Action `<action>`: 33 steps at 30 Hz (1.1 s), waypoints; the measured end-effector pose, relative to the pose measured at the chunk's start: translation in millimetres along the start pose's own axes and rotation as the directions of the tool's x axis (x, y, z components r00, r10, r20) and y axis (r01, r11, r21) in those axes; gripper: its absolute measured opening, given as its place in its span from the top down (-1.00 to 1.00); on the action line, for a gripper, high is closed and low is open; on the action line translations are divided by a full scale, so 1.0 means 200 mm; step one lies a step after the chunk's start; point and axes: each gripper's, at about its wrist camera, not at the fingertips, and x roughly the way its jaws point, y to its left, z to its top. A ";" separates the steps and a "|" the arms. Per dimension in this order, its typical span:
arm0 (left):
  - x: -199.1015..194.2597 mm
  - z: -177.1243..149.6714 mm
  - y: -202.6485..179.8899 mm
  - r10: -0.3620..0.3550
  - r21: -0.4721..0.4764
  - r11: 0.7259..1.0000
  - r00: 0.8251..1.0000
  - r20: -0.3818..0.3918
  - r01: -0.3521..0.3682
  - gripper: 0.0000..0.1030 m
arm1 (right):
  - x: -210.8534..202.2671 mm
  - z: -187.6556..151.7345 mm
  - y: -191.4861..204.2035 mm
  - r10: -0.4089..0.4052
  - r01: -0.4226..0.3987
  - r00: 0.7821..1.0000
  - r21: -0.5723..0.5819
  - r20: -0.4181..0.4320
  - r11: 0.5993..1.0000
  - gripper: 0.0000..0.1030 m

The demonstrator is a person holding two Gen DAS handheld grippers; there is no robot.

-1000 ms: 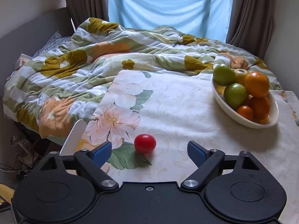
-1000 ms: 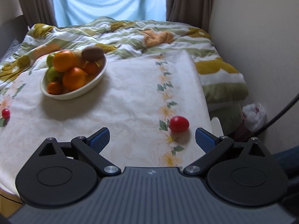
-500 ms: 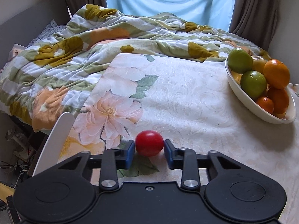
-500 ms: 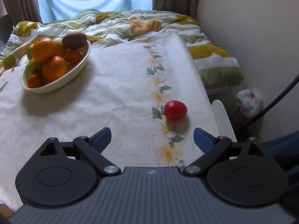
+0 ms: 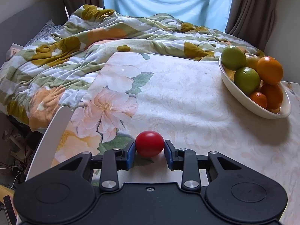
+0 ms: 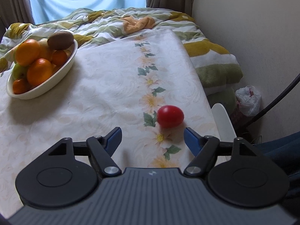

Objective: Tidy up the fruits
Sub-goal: 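Grasp a red tomato with the left gripper while the right gripper grasps the other, then carry both red tomatoes over the white bowl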

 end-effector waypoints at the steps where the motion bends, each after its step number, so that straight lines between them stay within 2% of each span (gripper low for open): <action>1: 0.00 0.00 0.00 -0.002 0.000 1.000 1.000 0.000 0.002 0.28 | 0.01 0.00 -0.01 -0.003 0.003 1.000 0.000 0.000 1.000 -0.61; 11: -0.03 -0.05 -0.04 -0.011 0.006 1.000 1.000 0.002 0.011 0.28 | 0.09 0.04 -0.04 -0.017 0.017 1.000 0.015 0.013 1.000 -0.30; 13: -0.04 -0.05 -0.05 -0.012 0.006 1.000 1.000 0.005 0.012 0.28 | 0.09 0.05 -0.05 -0.013 0.013 1.000 0.019 0.016 1.000 -0.17; 14: -0.05 -0.05 -0.06 -0.014 0.005 1.000 1.000 0.009 0.014 0.28 | 0.09 0.06 -0.06 -0.011 0.011 1.000 0.017 0.015 1.000 0.03; 27: -0.25 -0.03 -0.12 -0.066 -0.005 0.998 0.996 0.065 0.066 0.28 | -0.04 0.11 0.00 0.065 -0.064 0.997 -0.028 0.029 0.998 0.05; 33: -0.36 0.05 -0.18 -0.120 0.001 0.993 0.988 0.095 0.120 0.28 | -0.17 0.17 0.07 0.125 -0.122 0.991 -0.055 0.048 0.991 0.05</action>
